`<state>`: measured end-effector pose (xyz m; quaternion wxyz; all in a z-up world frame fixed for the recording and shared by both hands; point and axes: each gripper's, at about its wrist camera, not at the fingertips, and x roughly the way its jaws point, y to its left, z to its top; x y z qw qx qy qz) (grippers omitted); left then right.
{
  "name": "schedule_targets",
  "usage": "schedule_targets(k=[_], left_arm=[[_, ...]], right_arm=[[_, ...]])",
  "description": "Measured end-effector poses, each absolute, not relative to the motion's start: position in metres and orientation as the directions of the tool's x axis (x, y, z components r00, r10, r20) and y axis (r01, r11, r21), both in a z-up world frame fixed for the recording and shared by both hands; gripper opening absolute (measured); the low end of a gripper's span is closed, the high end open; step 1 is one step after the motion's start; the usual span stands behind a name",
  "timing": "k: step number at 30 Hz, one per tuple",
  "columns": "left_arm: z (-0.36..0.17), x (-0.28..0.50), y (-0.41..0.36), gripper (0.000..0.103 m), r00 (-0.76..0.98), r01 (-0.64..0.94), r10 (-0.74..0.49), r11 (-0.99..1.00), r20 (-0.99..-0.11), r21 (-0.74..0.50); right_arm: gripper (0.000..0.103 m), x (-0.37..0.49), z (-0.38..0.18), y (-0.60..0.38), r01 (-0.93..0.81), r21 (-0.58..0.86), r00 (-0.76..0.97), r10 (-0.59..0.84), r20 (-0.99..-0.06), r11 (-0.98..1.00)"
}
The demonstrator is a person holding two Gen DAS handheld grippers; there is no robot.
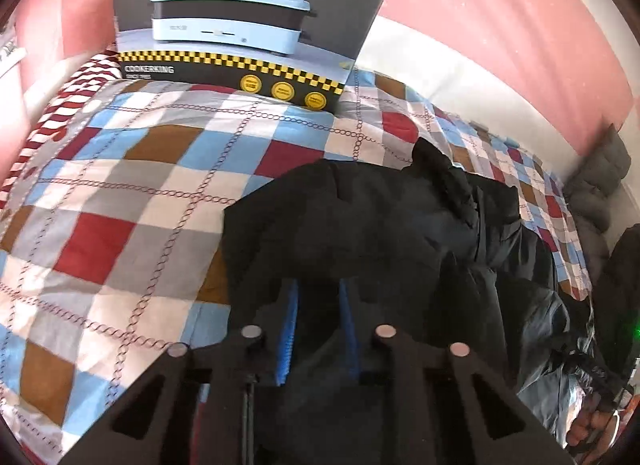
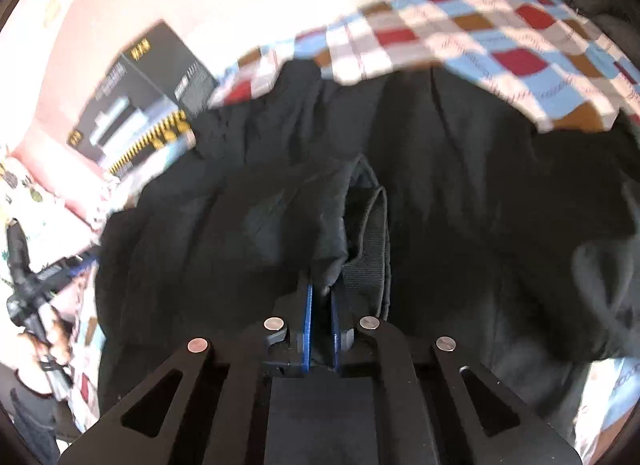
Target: Fold large clothes
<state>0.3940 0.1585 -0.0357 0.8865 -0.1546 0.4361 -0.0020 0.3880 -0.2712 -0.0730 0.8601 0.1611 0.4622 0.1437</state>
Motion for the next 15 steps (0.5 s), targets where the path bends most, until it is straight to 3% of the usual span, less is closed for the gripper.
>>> schedule_targets(k=[3, 7, 15], left_arm=[[-0.049, 0.401, 0.145, 0.021, 0.637, -0.092, -0.136, 0.964, -0.759, -0.249], [-0.090, 0.425, 0.136, 0.019, 0.558, -0.105, -0.112, 0.973, -0.822, -0.204], [-0.051, 0.374, 0.139, 0.018, 0.655, -0.073, -0.152, 0.962, -0.740, -0.263]], right_arm=[[0.006, 0.383, -0.075, -0.292, -0.052, 0.372, 0.560, 0.336, -0.758, 0.927], [0.009, 0.388, -0.103, -0.293, -0.046, 0.330, 0.494, 0.309, -0.813, 0.943], [0.015, 0.363, -0.041, -0.296, -0.045, 0.231, 0.655, 0.204, -0.727, 0.972]])
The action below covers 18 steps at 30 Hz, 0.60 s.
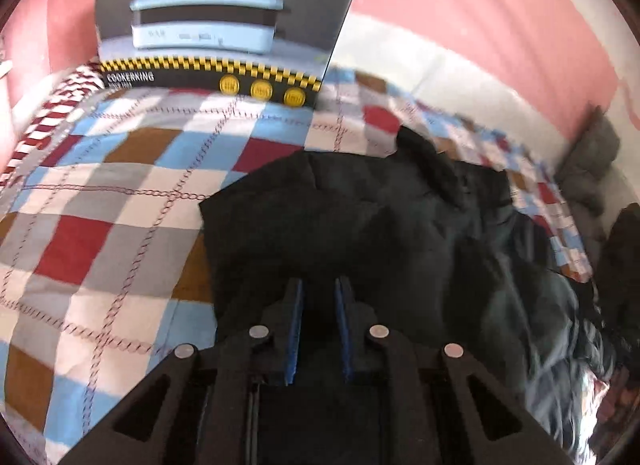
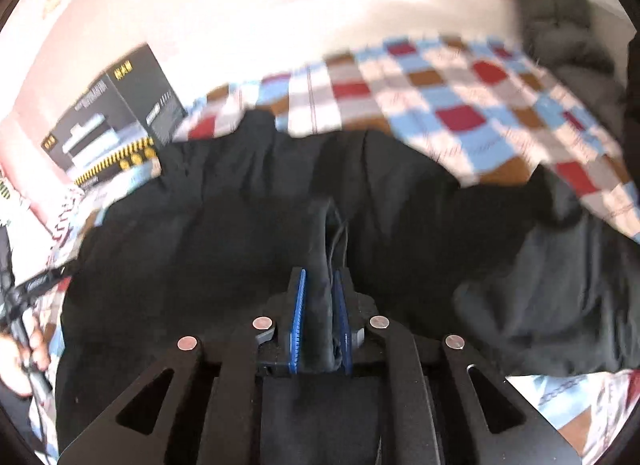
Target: Fold large clothes
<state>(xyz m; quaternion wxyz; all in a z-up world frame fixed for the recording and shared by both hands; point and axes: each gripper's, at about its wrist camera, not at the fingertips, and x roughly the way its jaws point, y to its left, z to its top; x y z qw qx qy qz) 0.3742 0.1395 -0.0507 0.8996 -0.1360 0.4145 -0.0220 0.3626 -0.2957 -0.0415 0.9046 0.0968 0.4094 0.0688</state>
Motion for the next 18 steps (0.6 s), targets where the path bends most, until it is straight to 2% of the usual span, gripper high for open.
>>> schedule_targets(k=[3, 6, 8, 10, 14, 18], left_arm=[[-0.064, 0.359, 0.137, 0.018, 0.635, -0.073, -0.144, 0.967, -0.759, -0.244], [-0.083, 0.363, 0.132, 0.018, 0.600, -0.085, -0.116, 0.975, -0.792, -0.207], [-0.086, 0.369, 0.129, 0.018, 0.595, -0.089, -0.100, 0.978, -0.798, -0.189], [-0.087, 0.373, 0.123, 0.018, 0.588, -0.083, -0.076, 0.985, -0.805, -0.154], [-0.083, 0.373, 0.113, 0.018, 0.565, -0.071, -0.027, 0.994, -0.824, -0.082], [-0.058, 0.344, 0.105, 0.018, 0.587, -0.047, -0.062, 0.993, -0.807, -0.111]], right_arm=[[0.015, 0.368, -0.043, -0.283, -0.090, 0.217, 0.654, 0.222, -0.723, 0.972], [0.015, 0.389, -0.065, -0.270, -0.116, 0.198, 0.604, 0.228, -0.764, 0.973], [0.015, 0.404, -0.091, -0.268, -0.083, 0.148, 0.542, 0.170, -0.823, 0.985], [0.015, 0.408, -0.105, -0.276, -0.058, 0.140, 0.532, 0.149, -0.833, 0.988], [0.020, 0.400, -0.096, -0.286, -0.030, 0.148, 0.516, 0.142, -0.845, 0.989], [0.023, 0.357, -0.062, -0.297, -0.040, 0.184, 0.580, 0.172, -0.796, 0.982]])
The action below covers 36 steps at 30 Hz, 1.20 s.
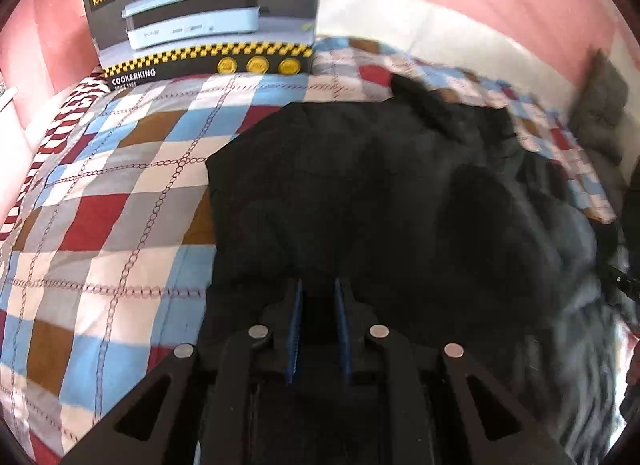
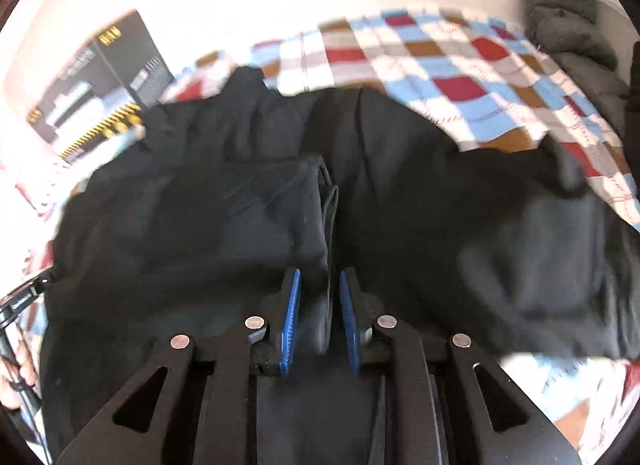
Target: Fold large clothes
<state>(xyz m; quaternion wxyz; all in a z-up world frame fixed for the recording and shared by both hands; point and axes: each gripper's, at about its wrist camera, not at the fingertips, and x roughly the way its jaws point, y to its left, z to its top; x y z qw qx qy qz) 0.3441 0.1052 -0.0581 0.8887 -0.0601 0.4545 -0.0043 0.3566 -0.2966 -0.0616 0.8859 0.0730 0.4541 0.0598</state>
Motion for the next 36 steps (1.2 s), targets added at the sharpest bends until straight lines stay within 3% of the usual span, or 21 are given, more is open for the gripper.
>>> schedule_targets(k=[5, 11, 19, 24, 28, 36], left_arm=[[-0.033, 0.284, 0.081, 0.018, 0.608, -0.005, -0.108, 0.990, -0.786, -0.140], [-0.017, 0.206, 0.047, 0.024, 0.602, 0.017, -0.124, 0.990, -0.789, -0.143], [-0.008, 0.141, 0.022, 0.025, 0.574, 0.051, -0.159, 0.986, -0.803, -0.158], [-0.003, 0.128, 0.015, 0.030, 0.579, 0.074, -0.156, 0.988, -0.801, -0.139], [-0.004, 0.128, 0.011, 0.030, 0.577, 0.067, -0.161, 0.986, -0.801, -0.149], [-0.006, 0.150, -0.004, 0.030, 0.573, 0.073, -0.160, 0.987, -0.804, -0.144]], right_arm=[[0.044, 0.293, -0.041, -0.316, -0.030, 0.230, 0.608, 0.200, -0.768, 0.973], [0.047, 0.213, -0.027, -0.332, -0.011, 0.257, 0.617, 0.209, -0.758, 0.966], [0.049, 0.144, -0.020, -0.346, 0.016, 0.240, 0.618, 0.179, -0.765, 0.971], [0.051, 0.133, -0.021, -0.358, 0.046, 0.246, 0.619, 0.166, -0.768, 0.968], [0.059, 0.130, -0.019, -0.370, 0.072, 0.244, 0.641, 0.143, -0.754, 0.967], [0.059, 0.143, -0.026, -0.406, 0.153, 0.243, 0.653, 0.087, -0.752, 0.958]])
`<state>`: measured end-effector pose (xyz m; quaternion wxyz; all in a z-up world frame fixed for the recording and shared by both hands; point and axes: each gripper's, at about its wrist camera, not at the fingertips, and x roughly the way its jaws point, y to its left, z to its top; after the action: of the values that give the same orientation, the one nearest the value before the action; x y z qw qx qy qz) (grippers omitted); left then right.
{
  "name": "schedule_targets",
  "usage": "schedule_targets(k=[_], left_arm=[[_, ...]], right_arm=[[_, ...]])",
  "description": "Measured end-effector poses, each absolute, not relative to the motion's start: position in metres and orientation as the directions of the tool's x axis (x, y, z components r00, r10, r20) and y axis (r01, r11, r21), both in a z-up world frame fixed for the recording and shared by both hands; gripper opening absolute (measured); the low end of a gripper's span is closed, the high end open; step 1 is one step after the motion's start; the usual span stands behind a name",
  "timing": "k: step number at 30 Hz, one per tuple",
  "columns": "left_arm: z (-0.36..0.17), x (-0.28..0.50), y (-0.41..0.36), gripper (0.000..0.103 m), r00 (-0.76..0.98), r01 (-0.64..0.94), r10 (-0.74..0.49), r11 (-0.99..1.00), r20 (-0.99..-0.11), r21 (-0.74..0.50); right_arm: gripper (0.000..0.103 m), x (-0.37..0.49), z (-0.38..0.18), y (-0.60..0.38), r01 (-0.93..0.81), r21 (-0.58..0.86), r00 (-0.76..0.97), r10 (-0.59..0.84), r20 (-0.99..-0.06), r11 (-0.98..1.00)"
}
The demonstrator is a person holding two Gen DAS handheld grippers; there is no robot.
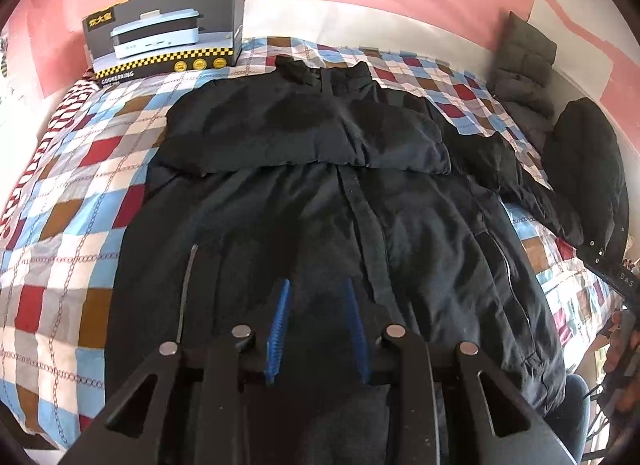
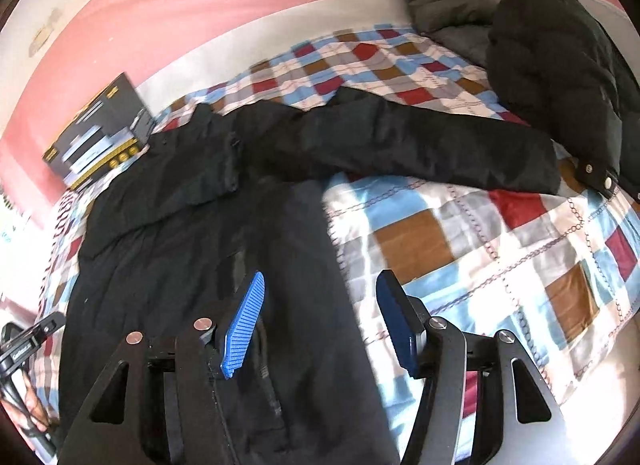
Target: Fold large clothes
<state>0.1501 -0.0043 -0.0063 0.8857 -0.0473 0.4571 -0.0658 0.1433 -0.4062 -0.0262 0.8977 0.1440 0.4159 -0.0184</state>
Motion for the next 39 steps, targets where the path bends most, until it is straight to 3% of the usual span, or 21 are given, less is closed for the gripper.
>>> schedule_targets(k=[4, 9, 20, 30, 31, 32, 34, 39], left_arm=[[-0.008, 0.166, -0.013, 0.030, 0.569, 0.085, -0.164, 0.986, -0.806, -0.140], [-0.016, 0.192, -0.022, 0.030, 0.564, 0.102, -0.150, 0.988, -0.812, -0.112], [-0.060, 0.236, -0.020, 0.030, 0.518, 0.073, -0.110, 0.994, -0.849, -0.084], [-0.077, 0.245, -0.006, 0.030, 0.504, 0.034, -0.095, 0.995, -0.859, -0.090], [-0.077, 0.245, -0.005, 0.031, 0.505, 0.031, -0.094, 0.995, -0.858, -0.091], [-0.077, 0.244, -0.003, 0.031, 0.505, 0.029, -0.094, 0.995, -0.858, -0.091], [-0.076, 0.244, 0.000, 0.031, 0.506, 0.025, -0.092, 0.995, -0.857, -0.092], [-0.073, 0.242, 0.012, 0.030, 0.515, 0.003, -0.086, 0.995, -0.853, -0.099]], right_arm=[[0.060, 0.160, -0.037, -0.433, 0.209, 0.254, 0.648, 0.061, -0.759, 0.944], [0.068, 0.188, -0.062, -0.478, 0.308, 0.288, 0.628, 0.034, -0.777, 0.907], [0.069, 0.233, -0.128, -0.587, 0.548, 0.464, 0.618, 0.037, -0.785, 0.696], [0.069, 0.253, -0.131, -0.631, 0.629, 0.559, 0.669, -0.010, -0.743, 0.541], [0.060, 0.255, -0.130, -0.633, 0.637, 0.557, 0.665, -0.015, -0.747, 0.533], [0.038, 0.258, -0.128, -0.634, 0.656, 0.535, 0.648, -0.034, -0.761, 0.533], [0.019, 0.260, -0.116, -0.633, 0.652, 0.515, 0.645, -0.052, -0.762, 0.557], [0.013, 0.266, -0.059, -0.610, 0.563, 0.459, 0.688, -0.083, -0.720, 0.687]])
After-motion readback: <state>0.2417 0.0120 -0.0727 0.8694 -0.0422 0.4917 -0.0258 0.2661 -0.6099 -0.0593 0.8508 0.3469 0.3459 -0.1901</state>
